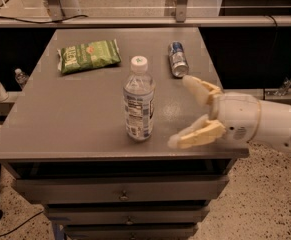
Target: Place blue plastic bottle upright
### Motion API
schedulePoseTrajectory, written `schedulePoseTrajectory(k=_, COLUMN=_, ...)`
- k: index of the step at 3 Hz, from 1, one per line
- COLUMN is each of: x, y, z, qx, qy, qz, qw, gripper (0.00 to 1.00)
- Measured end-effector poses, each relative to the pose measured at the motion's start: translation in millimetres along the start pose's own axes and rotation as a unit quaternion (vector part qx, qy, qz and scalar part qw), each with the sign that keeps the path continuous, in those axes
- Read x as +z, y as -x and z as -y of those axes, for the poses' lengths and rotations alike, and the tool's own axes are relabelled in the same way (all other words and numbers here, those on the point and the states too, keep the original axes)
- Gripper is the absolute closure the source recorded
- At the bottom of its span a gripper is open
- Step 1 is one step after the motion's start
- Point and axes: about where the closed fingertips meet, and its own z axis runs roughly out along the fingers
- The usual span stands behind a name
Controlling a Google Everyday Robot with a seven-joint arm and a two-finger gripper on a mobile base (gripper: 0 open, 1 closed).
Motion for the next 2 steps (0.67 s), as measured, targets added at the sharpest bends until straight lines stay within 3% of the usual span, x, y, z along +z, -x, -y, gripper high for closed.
schedulePoseTrajectory(k=1, x=-66, y=-12, z=10, qx=-0.004, qy=0.068, qz=0.007, qw=0.9976, gripper=0.00)
schedulePoseTrajectory(k=2, x=-100, y=-13, z=13, qx=0.006, qy=0.107, qz=0.006, qw=0.9942, gripper=0.00)
